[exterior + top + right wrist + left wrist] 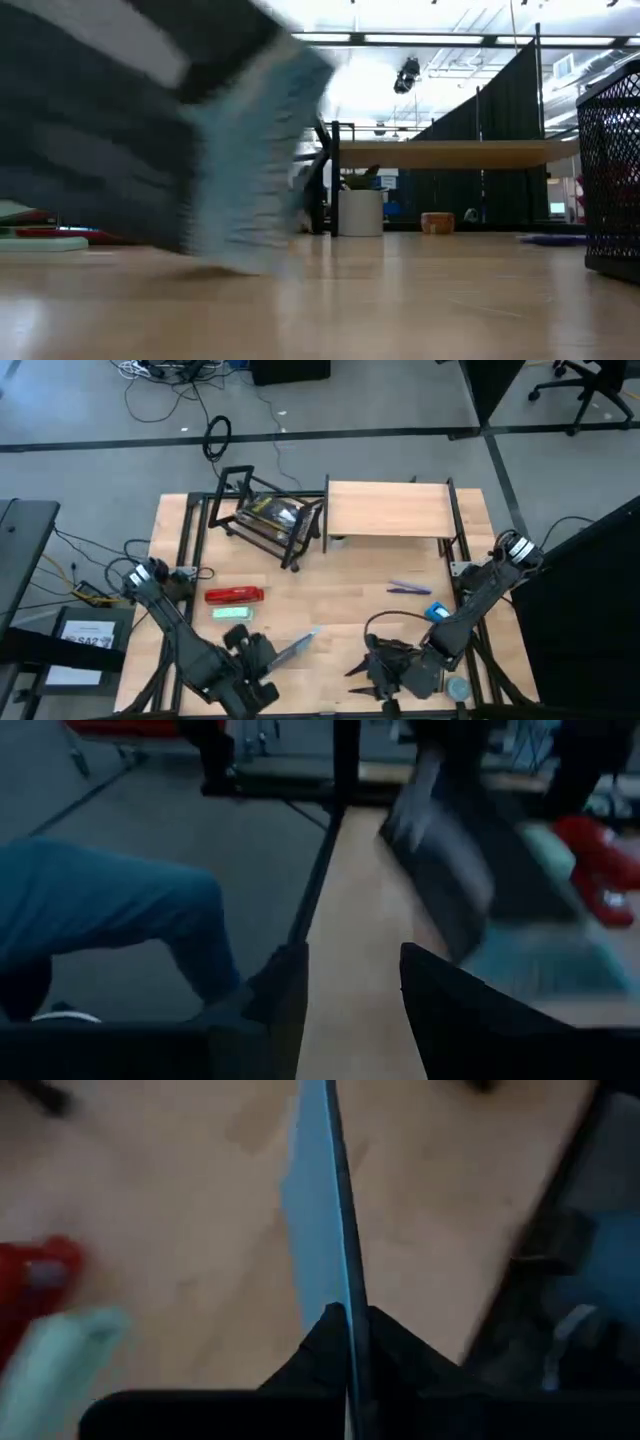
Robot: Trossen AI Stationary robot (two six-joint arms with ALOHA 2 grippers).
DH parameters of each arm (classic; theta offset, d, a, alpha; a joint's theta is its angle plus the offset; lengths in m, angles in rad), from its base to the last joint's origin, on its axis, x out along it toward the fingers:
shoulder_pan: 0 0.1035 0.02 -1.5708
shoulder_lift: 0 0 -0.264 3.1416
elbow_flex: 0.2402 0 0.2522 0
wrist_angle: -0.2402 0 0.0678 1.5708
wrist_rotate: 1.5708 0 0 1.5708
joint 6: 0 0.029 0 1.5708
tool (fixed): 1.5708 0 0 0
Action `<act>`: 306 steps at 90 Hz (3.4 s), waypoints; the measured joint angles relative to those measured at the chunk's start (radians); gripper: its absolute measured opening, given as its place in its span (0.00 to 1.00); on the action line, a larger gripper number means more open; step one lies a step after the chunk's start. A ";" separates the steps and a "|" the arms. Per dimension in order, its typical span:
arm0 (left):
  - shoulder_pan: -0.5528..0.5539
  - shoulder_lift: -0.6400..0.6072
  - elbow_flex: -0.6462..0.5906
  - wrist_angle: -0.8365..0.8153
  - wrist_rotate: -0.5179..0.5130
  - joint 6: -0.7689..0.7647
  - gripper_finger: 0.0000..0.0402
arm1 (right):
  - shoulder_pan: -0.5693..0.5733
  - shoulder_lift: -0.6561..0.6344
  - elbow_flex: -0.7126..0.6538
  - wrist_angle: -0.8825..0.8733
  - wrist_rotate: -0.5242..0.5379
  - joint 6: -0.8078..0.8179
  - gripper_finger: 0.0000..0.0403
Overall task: Stock shelves
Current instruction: Remove the blue book from the black bookshelf, then adjust the blue book on the table
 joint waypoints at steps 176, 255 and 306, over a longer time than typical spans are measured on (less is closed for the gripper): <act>0.315 -0.118 -0.323 0.209 0.240 0.282 0.35 | 0.004 -0.022 0.000 -0.038 0.030 -0.012 0.32; 0.379 0.117 -0.150 -0.080 0.209 0.287 0.01 | 0.004 -0.021 0.000 -0.048 0.032 -0.012 0.32; 0.091 0.116 0.250 -0.375 0.187 0.097 0.01 | -0.434 -0.004 0.001 -0.230 -0.406 0.088 0.33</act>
